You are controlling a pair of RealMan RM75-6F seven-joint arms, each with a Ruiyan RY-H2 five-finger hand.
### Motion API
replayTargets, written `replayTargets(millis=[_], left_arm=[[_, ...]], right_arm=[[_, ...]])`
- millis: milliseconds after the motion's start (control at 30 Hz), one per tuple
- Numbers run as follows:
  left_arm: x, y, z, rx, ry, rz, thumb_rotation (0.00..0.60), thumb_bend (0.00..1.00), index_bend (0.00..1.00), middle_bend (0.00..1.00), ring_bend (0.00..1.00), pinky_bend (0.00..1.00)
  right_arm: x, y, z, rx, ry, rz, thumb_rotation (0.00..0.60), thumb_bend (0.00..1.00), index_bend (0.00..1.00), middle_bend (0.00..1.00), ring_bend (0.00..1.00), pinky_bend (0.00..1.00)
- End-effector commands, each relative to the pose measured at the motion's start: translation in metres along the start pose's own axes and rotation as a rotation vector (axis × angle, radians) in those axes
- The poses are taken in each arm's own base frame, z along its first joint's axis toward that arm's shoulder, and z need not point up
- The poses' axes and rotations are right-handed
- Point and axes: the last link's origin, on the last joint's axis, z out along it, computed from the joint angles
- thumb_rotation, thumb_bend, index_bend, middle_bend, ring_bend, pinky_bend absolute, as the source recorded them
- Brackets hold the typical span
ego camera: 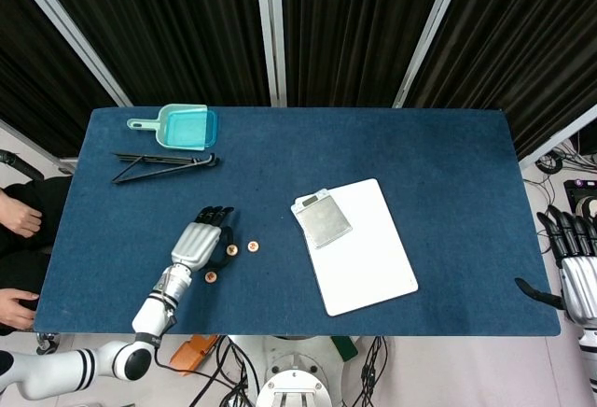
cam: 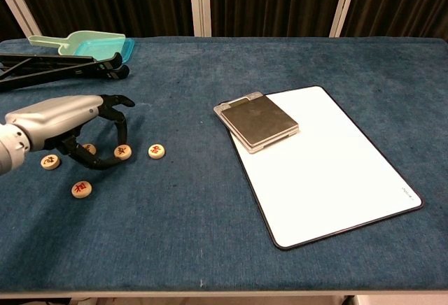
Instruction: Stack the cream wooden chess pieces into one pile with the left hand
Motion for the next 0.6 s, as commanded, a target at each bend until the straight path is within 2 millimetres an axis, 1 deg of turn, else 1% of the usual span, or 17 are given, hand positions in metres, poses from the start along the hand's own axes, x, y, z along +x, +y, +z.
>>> replayTargets(millis=[33,300,600], left_arm=[[0.005,0.008,0.005,-0.014,0.002,-0.001,0.6,0.36,0.52,0.06,0.0,0.0],[0.008,0.028,0.019,-0.026,-0.027,0.003,0.6,0.35,0.52,0.06,0.0,0.0],[0.007,0.035,0.025,-0.012,-0.043,0.012,0.6,0.35,0.52,0.06,0.0,0.0]], right_arm=[[0.0,0.0,0.0,0.0,-0.001,0.0,0.6,0.19,0.0,0.04,0.0,0.05],[0.001,0.005,-0.002,-0.014,0.001,0.003,0.6,0.19,0.0,0.04,0.0,0.05],[0.0,0.01,-0.004,-0.021,0.001,0.006,0.6,0.19,0.0,0.04,0.0,0.05]])
